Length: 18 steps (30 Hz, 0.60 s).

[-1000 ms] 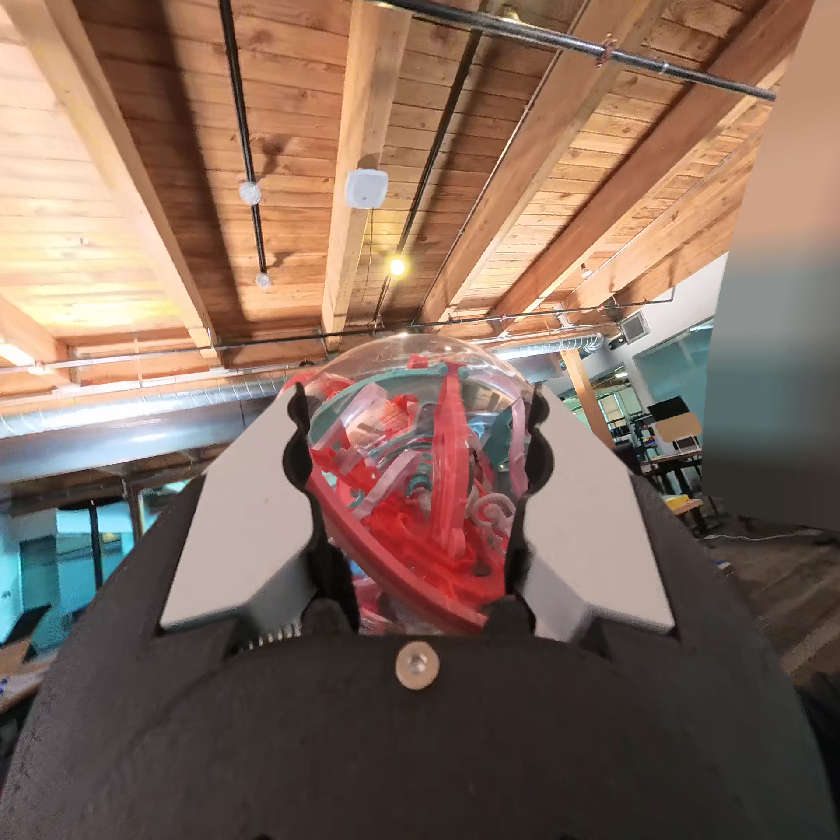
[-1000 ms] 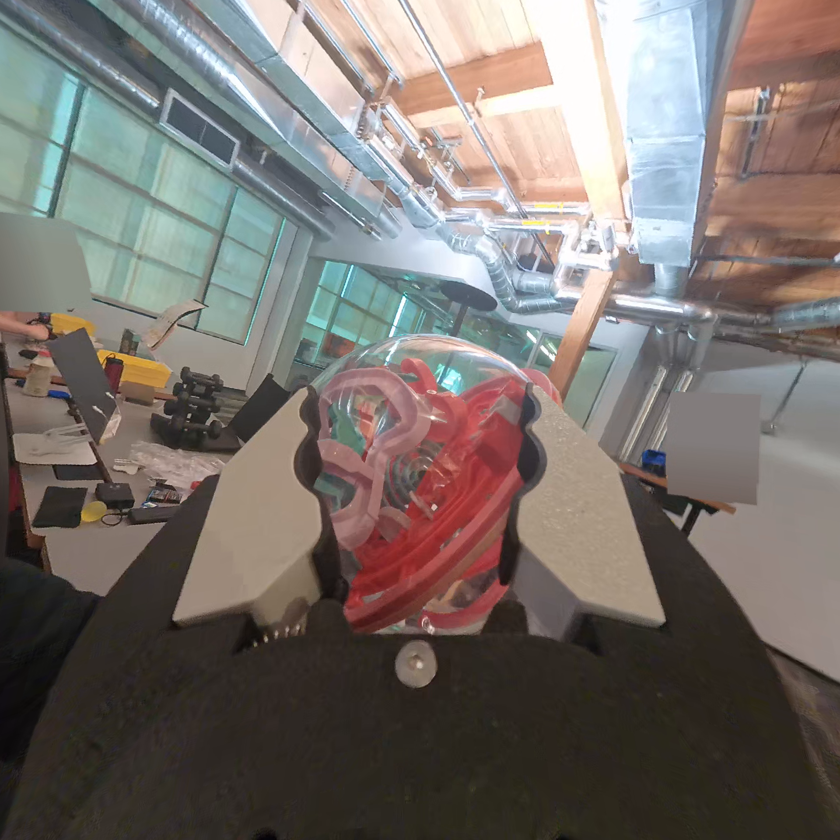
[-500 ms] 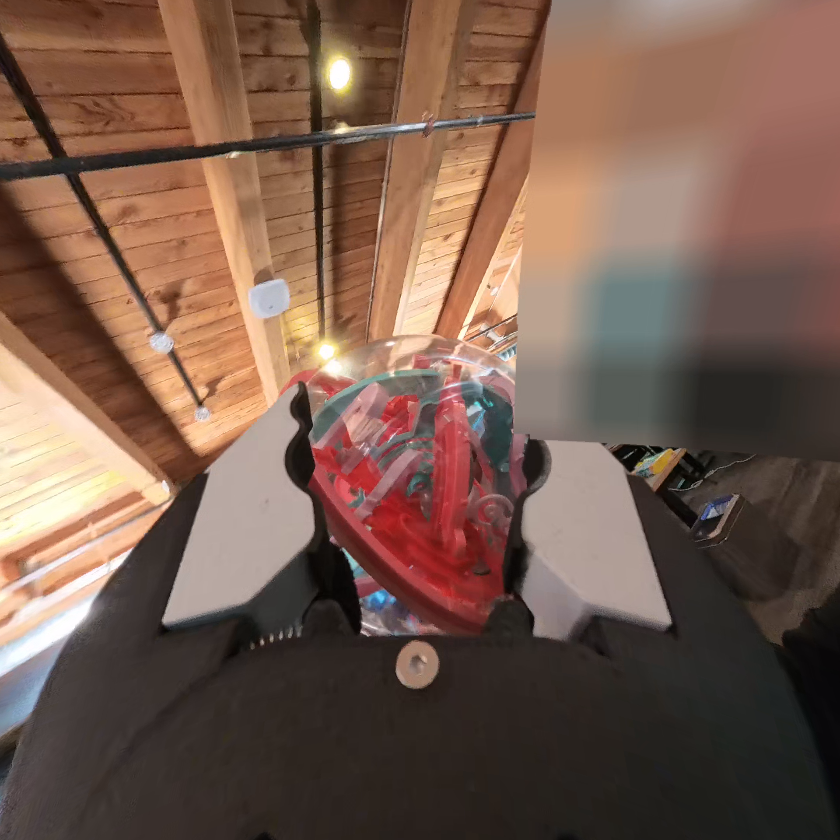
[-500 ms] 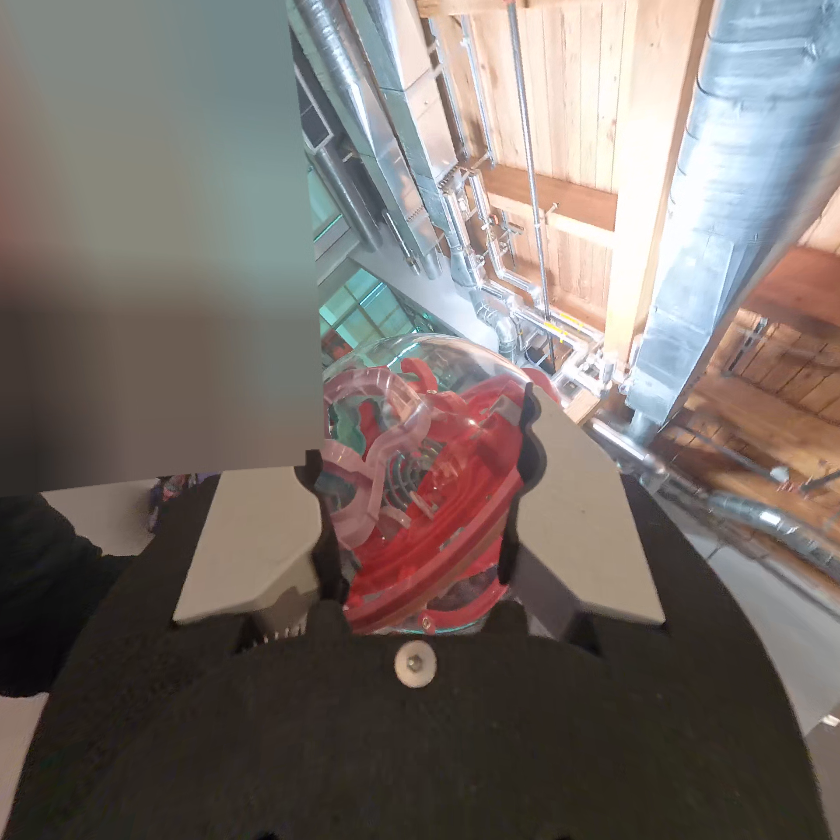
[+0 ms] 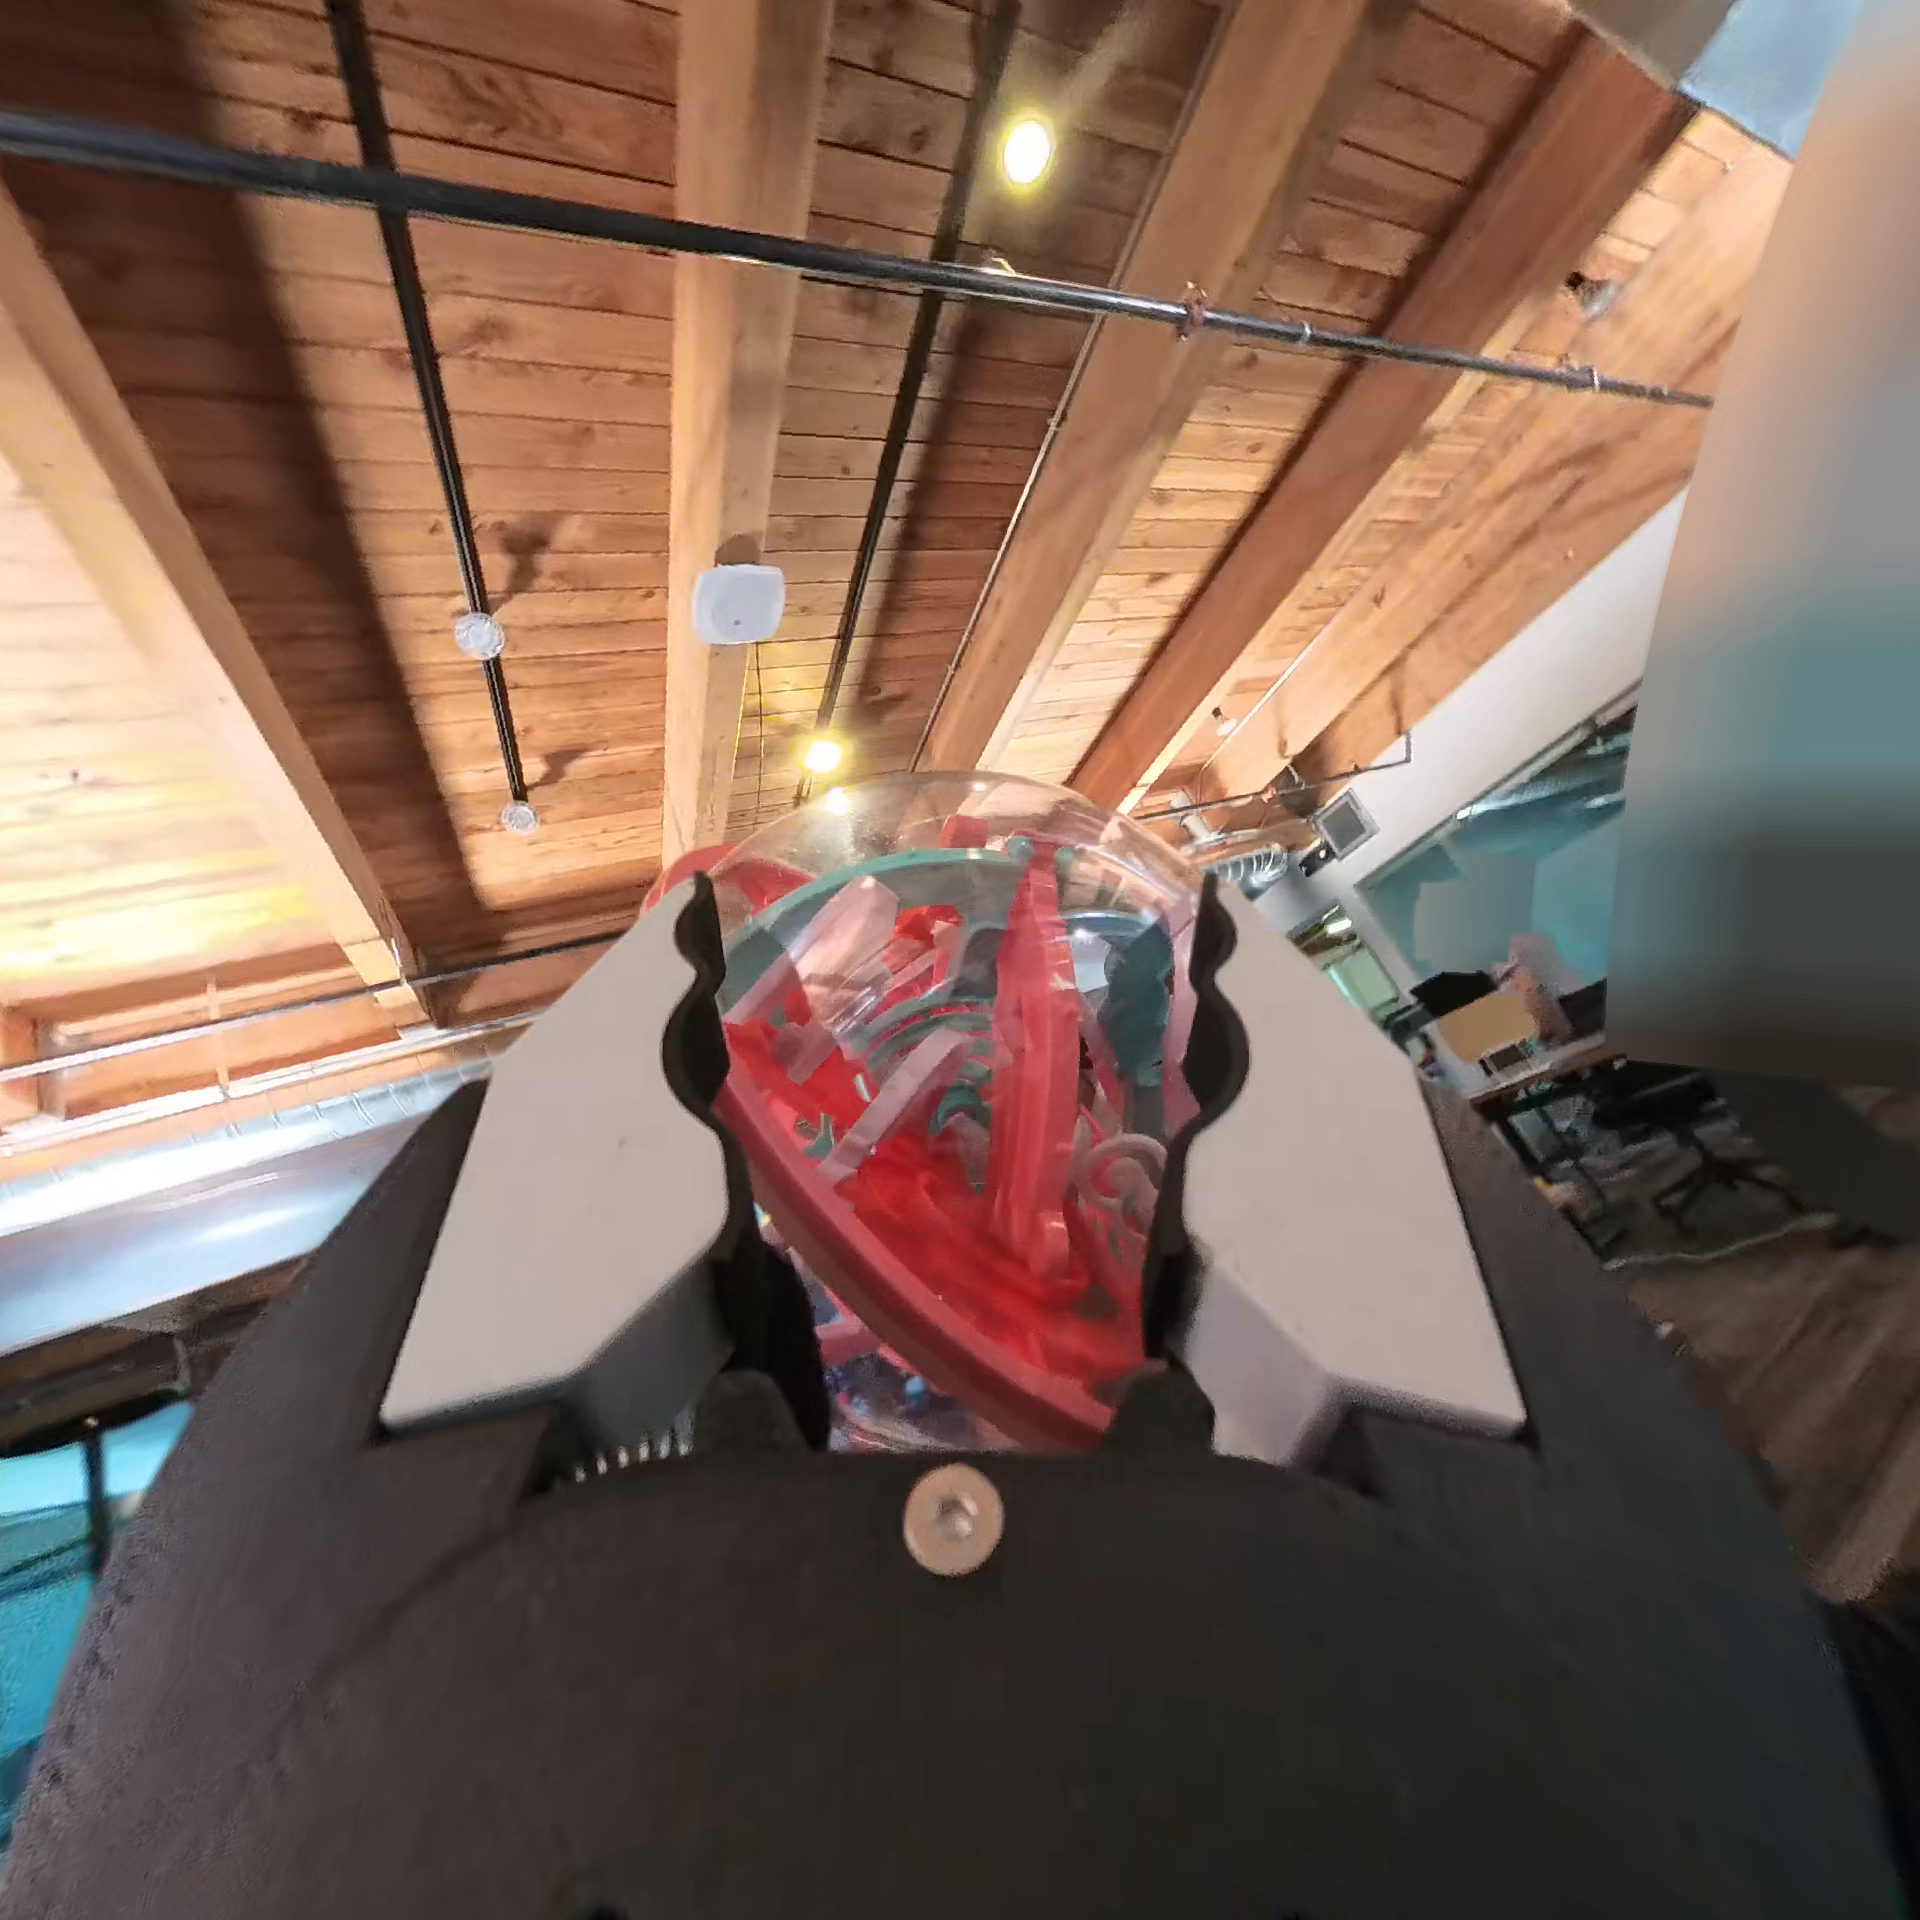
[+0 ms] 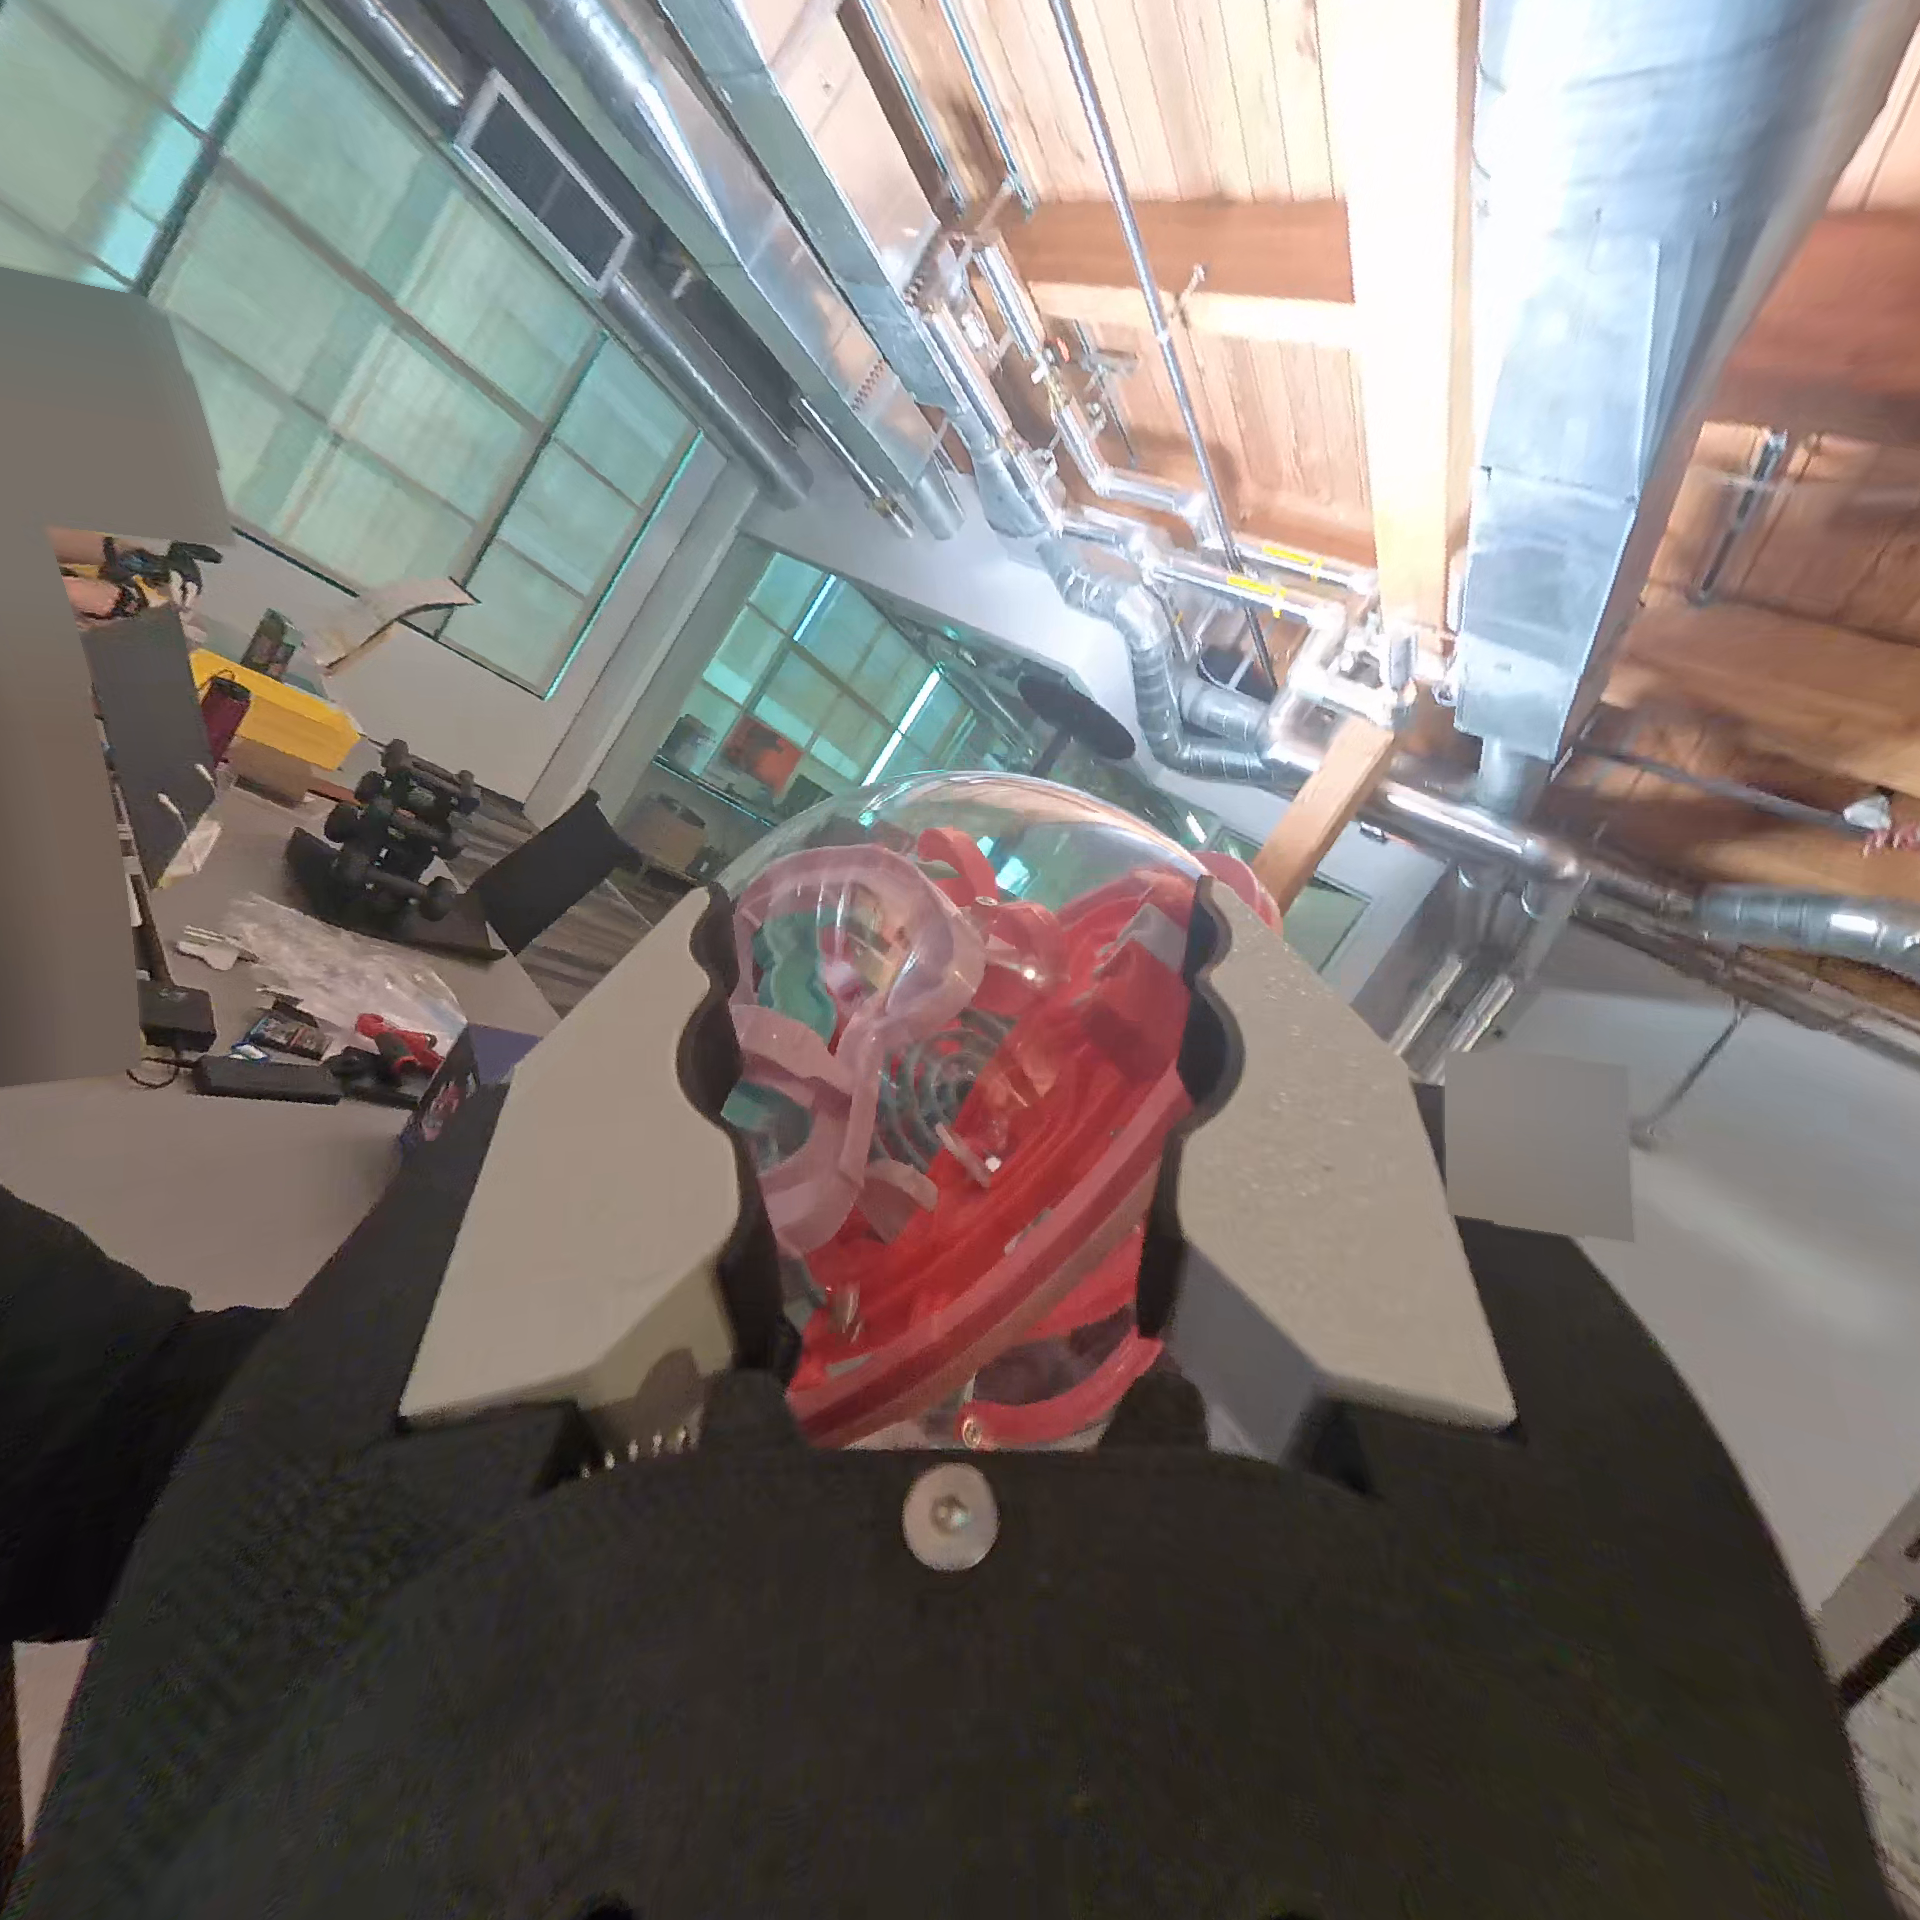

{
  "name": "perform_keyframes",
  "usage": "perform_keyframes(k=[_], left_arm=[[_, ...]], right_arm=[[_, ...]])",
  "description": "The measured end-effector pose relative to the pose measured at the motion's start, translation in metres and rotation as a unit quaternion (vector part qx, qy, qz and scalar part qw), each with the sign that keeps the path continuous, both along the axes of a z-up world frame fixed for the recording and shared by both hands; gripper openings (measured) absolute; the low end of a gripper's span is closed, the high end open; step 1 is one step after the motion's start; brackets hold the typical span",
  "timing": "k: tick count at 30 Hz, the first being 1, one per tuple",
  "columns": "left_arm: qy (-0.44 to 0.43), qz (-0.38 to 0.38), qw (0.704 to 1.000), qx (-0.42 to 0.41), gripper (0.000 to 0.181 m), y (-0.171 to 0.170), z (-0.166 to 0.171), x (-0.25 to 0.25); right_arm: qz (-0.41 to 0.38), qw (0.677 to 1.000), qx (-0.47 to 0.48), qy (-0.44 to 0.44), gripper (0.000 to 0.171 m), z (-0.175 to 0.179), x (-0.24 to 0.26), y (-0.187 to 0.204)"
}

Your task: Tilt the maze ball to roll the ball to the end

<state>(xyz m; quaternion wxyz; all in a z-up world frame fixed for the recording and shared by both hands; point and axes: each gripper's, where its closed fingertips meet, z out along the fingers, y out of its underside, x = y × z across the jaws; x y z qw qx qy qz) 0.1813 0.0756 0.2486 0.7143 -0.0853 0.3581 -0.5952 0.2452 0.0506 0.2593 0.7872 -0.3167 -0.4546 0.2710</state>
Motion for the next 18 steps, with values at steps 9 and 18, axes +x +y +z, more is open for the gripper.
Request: perform_keyframes(k=[9, 18], left_arm=[[0.015, -0.005, 0.999, -0.035, 0.090, 0.019, -0.014, 0.011], [0.031, -0.006, 0.997, -0.068, 0.090, 0.038, -0.024, 0.024]], right_arm=[[-0.010, 0.999, -0.039, 0.010, 0.085, -0.011, 0.010, 0.019], [-0.013, 0.997, -0.072, 0.018, 0.084, -0.023, 0.022, 0.037]])
